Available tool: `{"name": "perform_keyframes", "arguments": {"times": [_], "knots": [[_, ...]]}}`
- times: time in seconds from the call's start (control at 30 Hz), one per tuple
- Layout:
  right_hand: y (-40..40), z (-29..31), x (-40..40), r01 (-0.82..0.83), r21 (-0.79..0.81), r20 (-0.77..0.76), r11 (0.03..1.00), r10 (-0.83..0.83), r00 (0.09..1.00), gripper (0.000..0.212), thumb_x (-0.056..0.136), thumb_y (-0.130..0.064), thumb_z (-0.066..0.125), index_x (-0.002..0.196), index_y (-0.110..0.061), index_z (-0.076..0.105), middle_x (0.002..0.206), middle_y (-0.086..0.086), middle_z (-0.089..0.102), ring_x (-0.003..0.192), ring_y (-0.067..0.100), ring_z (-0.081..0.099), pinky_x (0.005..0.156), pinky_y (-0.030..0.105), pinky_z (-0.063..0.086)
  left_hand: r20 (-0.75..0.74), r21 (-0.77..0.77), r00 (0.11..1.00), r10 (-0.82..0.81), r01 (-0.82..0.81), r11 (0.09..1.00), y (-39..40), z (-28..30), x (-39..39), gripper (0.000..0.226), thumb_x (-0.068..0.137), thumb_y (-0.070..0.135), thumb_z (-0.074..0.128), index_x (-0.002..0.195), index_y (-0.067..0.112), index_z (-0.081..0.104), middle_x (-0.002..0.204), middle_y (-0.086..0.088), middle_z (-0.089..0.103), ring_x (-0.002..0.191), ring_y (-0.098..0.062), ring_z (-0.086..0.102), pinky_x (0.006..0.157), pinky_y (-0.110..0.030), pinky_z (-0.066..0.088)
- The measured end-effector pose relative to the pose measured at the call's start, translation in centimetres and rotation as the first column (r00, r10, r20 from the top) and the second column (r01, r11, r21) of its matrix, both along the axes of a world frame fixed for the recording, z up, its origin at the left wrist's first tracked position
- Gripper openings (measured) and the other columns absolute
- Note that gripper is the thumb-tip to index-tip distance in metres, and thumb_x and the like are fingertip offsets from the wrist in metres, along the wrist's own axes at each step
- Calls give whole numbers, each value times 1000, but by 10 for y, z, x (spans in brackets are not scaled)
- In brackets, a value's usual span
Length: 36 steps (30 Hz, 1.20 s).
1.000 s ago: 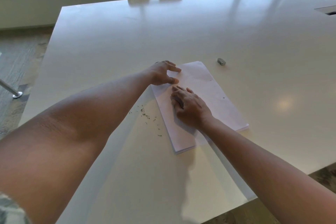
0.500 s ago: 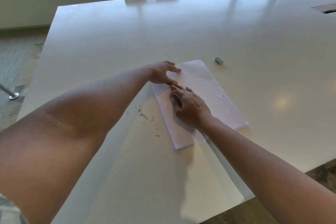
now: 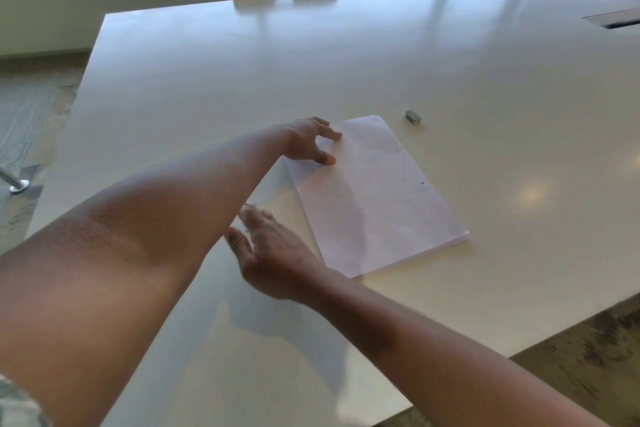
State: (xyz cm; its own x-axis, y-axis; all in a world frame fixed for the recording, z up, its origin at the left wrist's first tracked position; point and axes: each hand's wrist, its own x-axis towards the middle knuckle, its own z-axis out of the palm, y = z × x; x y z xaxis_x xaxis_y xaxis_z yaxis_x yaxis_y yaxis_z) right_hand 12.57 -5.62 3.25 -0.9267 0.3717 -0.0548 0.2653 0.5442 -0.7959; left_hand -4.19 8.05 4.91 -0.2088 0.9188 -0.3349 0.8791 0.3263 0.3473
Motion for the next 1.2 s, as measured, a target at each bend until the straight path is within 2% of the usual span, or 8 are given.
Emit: {"name": "perform_keyframes", "arguments": {"times": [0.13, 0.27, 0.4, 0.5, 0.63, 0.87, 1.03, 1.2], "knots": [[27, 2, 8, 140, 34, -22, 989, -140, 990, 42, 106, -34, 35, 145, -18, 38, 147, 7, 48, 139, 26, 38, 111, 37, 32, 32, 55, 999, 16, -18, 998, -6, -5, 2, 62, 95, 41, 71, 152, 37, 48, 166, 4, 27, 142, -23, 42, 118, -36, 30], [36, -7, 19, 140, 95, 36, 986, -144, 989, 45, 106, -29, 35, 149, -16, 35, 158, 4, 35, 146, 19, 27, 117, 24, 15, 50, 100, 998, 23, -28, 995, -10, -10, 2, 57, 95, 39, 73, 149, 36, 53, 163, 5, 32, 141, -24, 42, 120, -40, 31], [17, -13, 20, 57, -88, -62, 994, -63, 996, 40, 103, -25, 43, 143, -21, 44, 147, 0, 52, 135, 16, 46, 114, 32, 35, 56, 137, 998, 23, -30, 990, -13, -12, 2, 54, 93, 39, 74, 144, 35, 57, 157, 4, 38, 118, -16, 51, 112, -32, 36], [21, -13, 22, 131, -161, -167, 978, -158, 973, 37, 100, -17, 47, 137, -18, 53, 140, -3, 59, 131, 9, 52, 112, 29, 39, 60, 206, 998, 18, -30, 978, -18, -13, 4, 49, 92, 37, 77, 139, 31, 64, 148, 3, 45, 100, -11, 53, 100, -24, 37], [42, -5, 32, 286, -172, -187, 943, -316, 930, 36, 100, -13, 48, 136, -12, 57, 135, 2, 62, 128, 12, 55, 113, 27, 38, 43, 297, 999, -1, -12, 955, -29, -13, 4, 42, 90, 38, 79, 130, 31, 70, 138, 3, 54, 98, -10, 56, 99, -26, 42], [60, -9, 48, 413, -124, -115, 902, -426, 897, 37, 102, -18, 44, 137, -20, 55, 135, 0, 62, 123, 16, 57, 110, 32, 43, 56, 386, 997, -49, 24, 922, -44, -12, -4, 42, 85, 51, 79, 124, 35, 73, 131, 4, 62, 112, -12, 58, 103, -38, 49], [56, -10, 49, 419, -46, -81, 907, -422, 903, 42, 98, -24, 55, 140, -23, 52, 135, 0, 61, 119, 18, 58, 106, 36, 48, 3, 331, 997, -77, 72, 941, -56, -12, -13, 58, 79, 66, 76, 130, 40, 68, 144, 6, 58, 137, -17, 47, 117, -43, 35], [64, -8, 69, 232, 91, -10, 969, -232, 973, 69, 83, -36, 78, 143, -15, 49, 149, 1, 49, 133, 16, 49, 113, 36, 41, -34, 223, 991, -126, 130, 966, -64, -12, -15, 71, 77, 67, 77, 141, 40, 59, 153, 8, 48, 145, -17, 35, 122, -49, 28]]}}
